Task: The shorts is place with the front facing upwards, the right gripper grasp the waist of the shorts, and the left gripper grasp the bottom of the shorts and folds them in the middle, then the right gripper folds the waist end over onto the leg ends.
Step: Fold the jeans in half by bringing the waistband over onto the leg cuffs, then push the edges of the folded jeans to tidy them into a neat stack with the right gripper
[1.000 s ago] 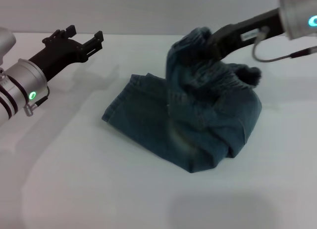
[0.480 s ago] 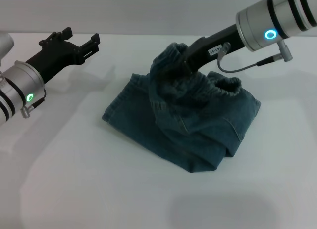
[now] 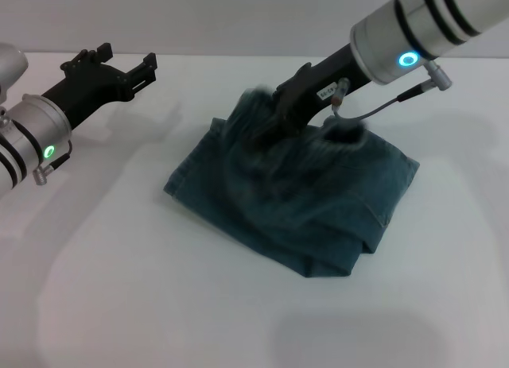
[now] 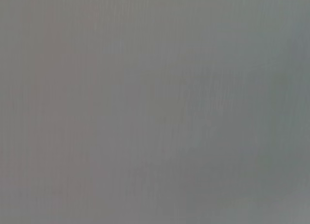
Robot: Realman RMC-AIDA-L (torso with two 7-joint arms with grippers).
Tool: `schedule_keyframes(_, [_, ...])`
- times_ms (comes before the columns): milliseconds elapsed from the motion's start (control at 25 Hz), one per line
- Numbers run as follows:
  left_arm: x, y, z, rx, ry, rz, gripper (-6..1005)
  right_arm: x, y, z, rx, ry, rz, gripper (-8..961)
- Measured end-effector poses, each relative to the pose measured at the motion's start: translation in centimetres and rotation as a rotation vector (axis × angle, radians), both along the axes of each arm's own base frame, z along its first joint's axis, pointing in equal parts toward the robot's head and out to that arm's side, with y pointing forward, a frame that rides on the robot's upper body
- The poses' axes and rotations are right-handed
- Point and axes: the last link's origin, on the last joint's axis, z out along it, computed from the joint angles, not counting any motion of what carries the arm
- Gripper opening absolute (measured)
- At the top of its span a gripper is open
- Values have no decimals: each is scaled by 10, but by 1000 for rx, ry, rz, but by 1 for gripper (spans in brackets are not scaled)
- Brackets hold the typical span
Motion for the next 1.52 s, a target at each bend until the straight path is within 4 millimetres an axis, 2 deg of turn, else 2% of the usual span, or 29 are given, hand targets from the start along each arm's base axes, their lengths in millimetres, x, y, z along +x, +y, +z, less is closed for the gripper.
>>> schedule_keyframes(240, [-1,0,-1,5,16,2,813,-5,3,-8,51,-52,105,683])
schedule_keyframes(480, [0,0,-1,5,13,1,813,-2,12,-3,172,61,101,685])
schedule_keyframes(560, [1,-1,-1,4,3,-9,813,7,18,5,254,137,66,686])
schedule_keyframes(840, [16,-9,-5,-39,-108,-87,813,63,19,43,526,384,-69,684])
schedule_keyframes(1080, [35,-31,-32,-211,-191,-172,813,118,5,69,701,568,-193,685])
schedule_keyframes(1280, [43,-48,-52,-321,-209,-208,813,153,-5,70,747,601,-300,685])
schedule_keyframes(1520, [51,-59,-70,-412,-218,-223,813,163,-8,63,741,586,-325,686])
